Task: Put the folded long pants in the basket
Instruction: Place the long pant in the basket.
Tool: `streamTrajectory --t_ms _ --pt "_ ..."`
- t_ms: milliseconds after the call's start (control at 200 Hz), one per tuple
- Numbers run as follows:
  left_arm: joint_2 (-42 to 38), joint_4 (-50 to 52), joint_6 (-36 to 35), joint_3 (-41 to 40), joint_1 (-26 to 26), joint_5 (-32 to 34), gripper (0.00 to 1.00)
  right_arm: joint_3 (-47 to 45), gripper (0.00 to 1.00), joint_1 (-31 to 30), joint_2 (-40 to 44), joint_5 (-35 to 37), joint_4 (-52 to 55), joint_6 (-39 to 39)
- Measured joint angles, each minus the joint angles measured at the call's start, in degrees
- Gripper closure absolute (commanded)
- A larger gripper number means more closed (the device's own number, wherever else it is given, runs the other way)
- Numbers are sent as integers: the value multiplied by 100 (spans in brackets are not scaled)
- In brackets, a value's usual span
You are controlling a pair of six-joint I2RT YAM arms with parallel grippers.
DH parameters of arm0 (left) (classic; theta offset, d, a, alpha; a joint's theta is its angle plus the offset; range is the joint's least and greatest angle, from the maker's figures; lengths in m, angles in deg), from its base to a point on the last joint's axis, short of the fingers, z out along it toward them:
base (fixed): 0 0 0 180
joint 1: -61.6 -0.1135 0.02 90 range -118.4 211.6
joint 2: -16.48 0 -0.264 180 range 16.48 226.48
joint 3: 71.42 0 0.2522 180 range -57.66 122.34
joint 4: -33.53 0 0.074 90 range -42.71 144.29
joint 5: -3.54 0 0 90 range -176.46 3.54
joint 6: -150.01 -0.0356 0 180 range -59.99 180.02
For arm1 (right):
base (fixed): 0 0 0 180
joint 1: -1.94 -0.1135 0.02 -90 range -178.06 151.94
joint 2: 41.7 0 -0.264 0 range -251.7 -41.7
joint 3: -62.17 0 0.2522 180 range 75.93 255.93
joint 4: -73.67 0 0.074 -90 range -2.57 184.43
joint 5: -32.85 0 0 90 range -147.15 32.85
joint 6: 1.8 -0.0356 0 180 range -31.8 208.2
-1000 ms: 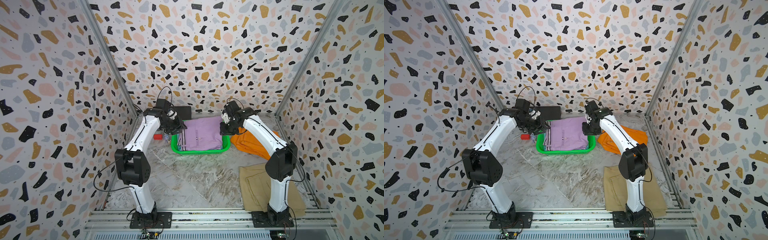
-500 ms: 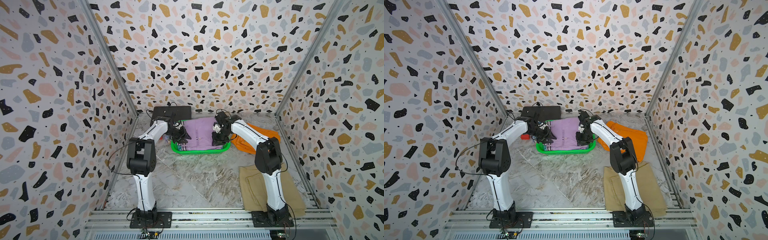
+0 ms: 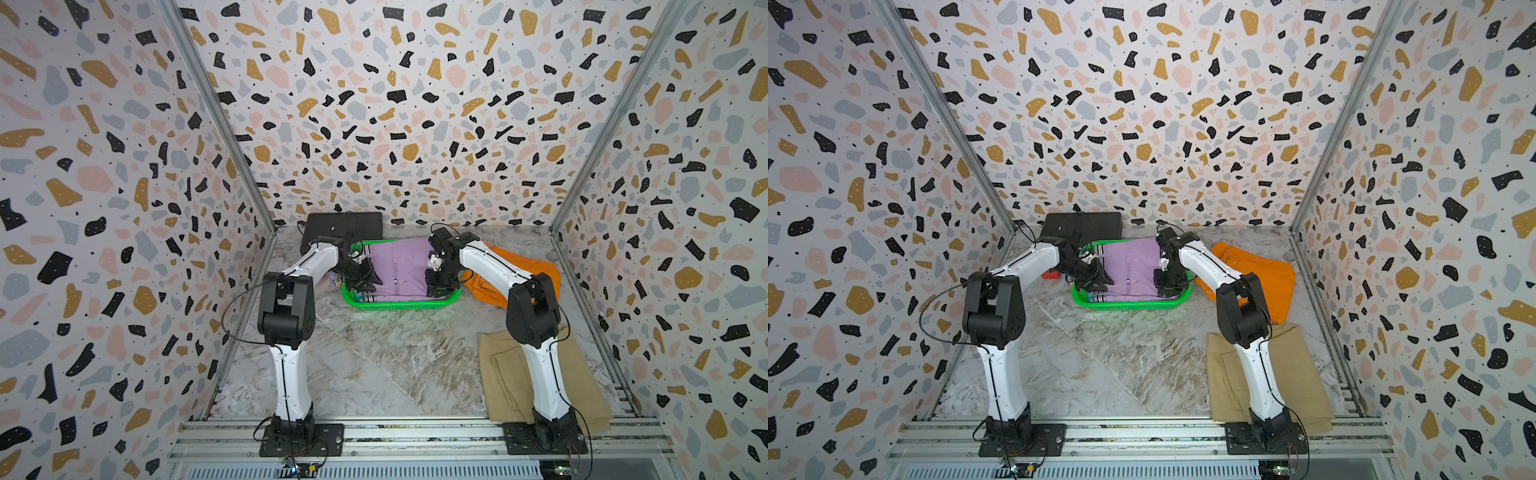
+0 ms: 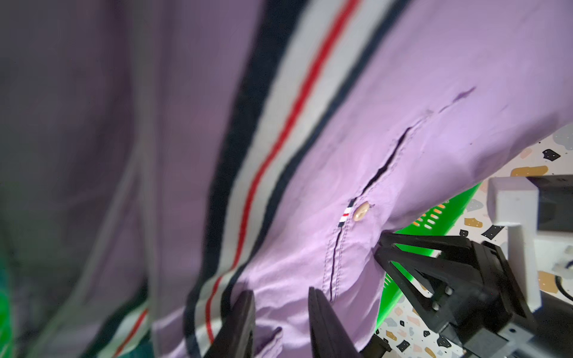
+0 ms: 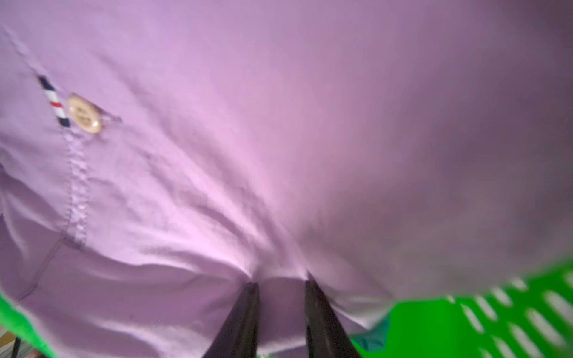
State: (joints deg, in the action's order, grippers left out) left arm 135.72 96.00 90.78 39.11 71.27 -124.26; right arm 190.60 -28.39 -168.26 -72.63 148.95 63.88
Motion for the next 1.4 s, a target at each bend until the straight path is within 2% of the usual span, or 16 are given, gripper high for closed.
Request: streamTrajectory --t_ms 195,335,421,541,741,866,1036,1126,1221,1317,1402 --pt "-177 160 -13 1532 0 284 62 1040 63 11 616 686 -22 179" --pt "-31 96 -7 2208 -2 306 62 1609 68 90 671 925 -317 258" --pt "284 50 28 2426 -2 310 61 1919 69 157 332 1023 -457 275" --pt "1012 7 63 2710 -2 367 60 2304 71 234 -584 1137 -614 378" --pt "1923 15 138 2798 -2 376 59 2347 75 337 -1932 1154 -481 466" --pt "2065 -42 146 2879 -33 319 59 2371 74 306 -1814 1102 -341 472" --pt "2063 83 142 2964 -57 291 55 2343 64 339 -1797 968 -319 459" --pt "1991 177 149 2999 -68 304 49 2304 56 343 -1692 907 -304 435" --pt "1690 302 127 2962 -105 389 36 2184 51 354 -1375 874 -271 391" --pt "909 313 98 2625 -133 466 23 1851 47 356 -723 855 -319 354" --pt "-208 258 44 2011 -146 538 12 1305 42 358 131 868 -428 310"
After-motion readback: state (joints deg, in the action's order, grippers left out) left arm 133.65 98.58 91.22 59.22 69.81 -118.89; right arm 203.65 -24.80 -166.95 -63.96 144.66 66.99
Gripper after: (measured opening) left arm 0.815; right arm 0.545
